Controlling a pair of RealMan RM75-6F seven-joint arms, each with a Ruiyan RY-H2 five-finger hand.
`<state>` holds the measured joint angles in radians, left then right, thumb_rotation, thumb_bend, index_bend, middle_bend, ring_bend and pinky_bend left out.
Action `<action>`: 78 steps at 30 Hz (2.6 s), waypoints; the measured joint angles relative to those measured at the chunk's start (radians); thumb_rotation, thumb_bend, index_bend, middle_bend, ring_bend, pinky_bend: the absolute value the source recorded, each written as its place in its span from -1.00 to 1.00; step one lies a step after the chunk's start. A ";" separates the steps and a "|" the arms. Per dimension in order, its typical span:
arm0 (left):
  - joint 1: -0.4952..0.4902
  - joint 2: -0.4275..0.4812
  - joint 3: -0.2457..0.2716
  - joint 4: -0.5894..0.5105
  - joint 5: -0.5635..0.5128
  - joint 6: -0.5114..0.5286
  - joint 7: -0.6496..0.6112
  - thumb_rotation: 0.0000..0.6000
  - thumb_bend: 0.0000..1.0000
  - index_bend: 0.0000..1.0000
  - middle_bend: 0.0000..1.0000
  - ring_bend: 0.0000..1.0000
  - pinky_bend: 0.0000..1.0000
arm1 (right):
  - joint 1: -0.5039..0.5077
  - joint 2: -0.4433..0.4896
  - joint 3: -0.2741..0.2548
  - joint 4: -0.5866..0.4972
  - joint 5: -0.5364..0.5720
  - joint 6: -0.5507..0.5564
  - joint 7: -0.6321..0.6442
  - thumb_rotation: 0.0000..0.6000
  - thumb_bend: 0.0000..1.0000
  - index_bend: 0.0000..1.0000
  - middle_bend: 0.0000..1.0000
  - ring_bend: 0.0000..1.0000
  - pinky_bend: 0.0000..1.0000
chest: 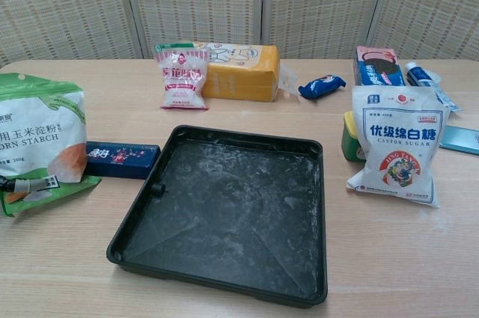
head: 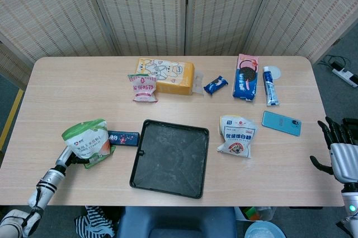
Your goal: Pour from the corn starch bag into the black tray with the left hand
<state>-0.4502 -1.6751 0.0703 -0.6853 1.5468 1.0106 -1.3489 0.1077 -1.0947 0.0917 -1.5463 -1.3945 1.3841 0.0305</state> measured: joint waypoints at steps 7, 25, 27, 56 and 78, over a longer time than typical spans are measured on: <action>0.004 0.063 0.004 -0.098 0.006 0.016 0.036 1.00 -0.39 0.65 0.65 1.00 1.00 | 0.001 -0.001 0.000 0.001 0.000 -0.003 -0.001 1.00 -0.44 -1.00 -1.00 -1.00 -1.00; -0.013 0.356 0.036 -0.591 0.027 0.009 0.281 1.00 -0.29 0.69 0.68 1.00 1.00 | 0.005 -0.005 -0.004 0.000 0.000 -0.015 -0.009 1.00 -0.44 -1.00 -1.00 -1.00 -1.00; -0.024 0.400 0.044 -0.659 0.027 -0.016 0.323 1.00 -0.29 0.69 0.68 1.00 1.00 | 0.007 -0.006 -0.004 0.000 0.001 -0.017 -0.011 1.00 -0.44 -1.00 -1.00 -1.00 -1.00; -0.314 0.730 0.030 -1.301 -0.603 -0.345 1.313 1.00 -0.27 0.68 0.68 1.00 1.00 | 0.002 0.004 -0.016 -0.011 -0.029 -0.005 0.016 1.00 -0.44 -1.00 -1.00 -1.00 -1.00; -0.696 0.594 0.132 -1.538 -1.341 0.027 1.999 1.00 -0.26 0.69 0.69 1.00 1.00 | -0.011 0.015 -0.028 -0.026 -0.058 0.020 0.027 1.00 -0.44 -1.00 -1.00 -1.00 -1.00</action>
<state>-1.1462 -1.0814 0.2022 -2.2235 0.2057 1.0372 0.6501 0.0971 -1.0801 0.0637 -1.5725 -1.4521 1.4045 0.0574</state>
